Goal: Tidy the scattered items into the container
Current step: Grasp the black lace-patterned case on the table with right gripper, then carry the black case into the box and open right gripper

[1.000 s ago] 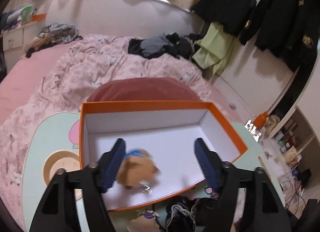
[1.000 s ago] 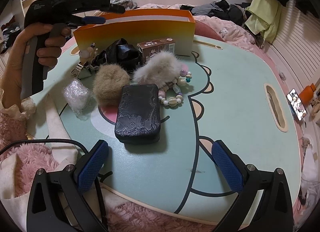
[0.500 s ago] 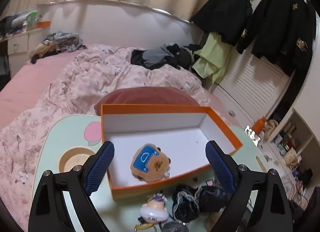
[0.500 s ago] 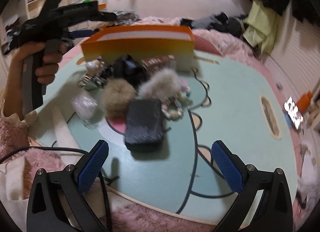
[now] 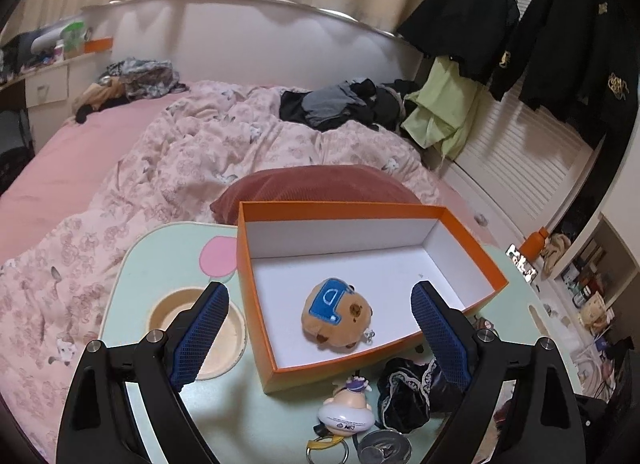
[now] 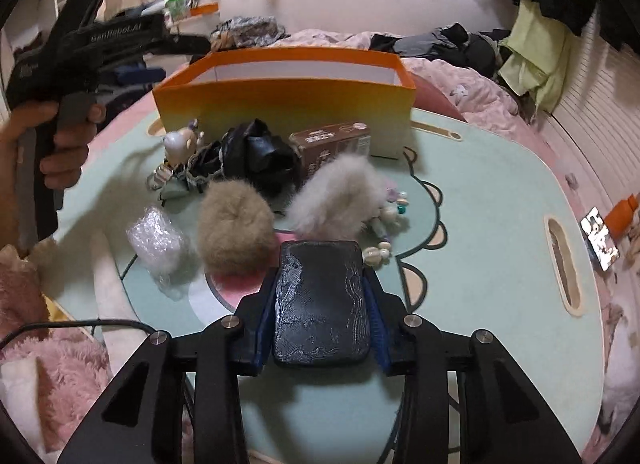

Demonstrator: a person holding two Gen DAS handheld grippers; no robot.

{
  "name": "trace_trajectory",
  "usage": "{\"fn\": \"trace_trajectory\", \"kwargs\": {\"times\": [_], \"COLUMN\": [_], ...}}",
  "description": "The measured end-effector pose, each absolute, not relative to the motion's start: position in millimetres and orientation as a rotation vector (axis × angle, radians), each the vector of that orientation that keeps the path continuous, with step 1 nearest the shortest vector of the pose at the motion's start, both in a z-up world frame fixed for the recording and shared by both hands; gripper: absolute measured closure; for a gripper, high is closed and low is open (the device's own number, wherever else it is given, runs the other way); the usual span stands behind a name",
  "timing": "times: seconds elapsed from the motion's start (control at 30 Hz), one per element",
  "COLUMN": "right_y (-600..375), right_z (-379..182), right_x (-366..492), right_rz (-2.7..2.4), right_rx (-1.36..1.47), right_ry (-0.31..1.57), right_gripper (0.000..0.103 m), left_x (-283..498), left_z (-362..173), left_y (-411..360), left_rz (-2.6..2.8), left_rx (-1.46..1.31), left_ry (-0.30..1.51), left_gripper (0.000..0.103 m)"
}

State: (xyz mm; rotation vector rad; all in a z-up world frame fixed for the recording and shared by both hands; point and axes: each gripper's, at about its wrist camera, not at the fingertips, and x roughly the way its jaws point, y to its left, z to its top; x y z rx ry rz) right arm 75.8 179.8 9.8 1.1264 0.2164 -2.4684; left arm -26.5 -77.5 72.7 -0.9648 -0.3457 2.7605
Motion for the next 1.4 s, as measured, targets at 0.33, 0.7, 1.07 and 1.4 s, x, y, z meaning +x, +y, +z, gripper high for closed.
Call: {"fn": "trace_trajectory", "kwargs": {"times": [0.33, 0.7, 1.07, 1.4], "right_y": [180.2, 121.2, 125.8, 173.5], "right_z": [77.5, 67.4, 58.0, 92.3], "right_x": [23.9, -68.3, -72.8, -9.4], "right_rz": [-2.545, -2.502, -2.511, -2.593], "right_rx": [0.780, 0.909, 0.940, 0.708], "right_ry": [0.054, 0.007, -0.067, -0.231], "right_gripper": [0.062, 0.062, 0.061, 0.039], "left_x": [-27.1, -26.5, -24.8, -7.9], "left_z": [73.8, 76.3, 76.2, 76.0], "left_y": [-81.6, -90.7, -83.9, -80.1], "left_rz": [2.756, 2.765, 2.747, 2.602], "left_rx": [-0.974, -0.981, -0.984, -1.094], "left_ry": [-0.364, -0.391, -0.358, -0.244], "left_gripper": [0.011, 0.011, 0.011, 0.011]}}
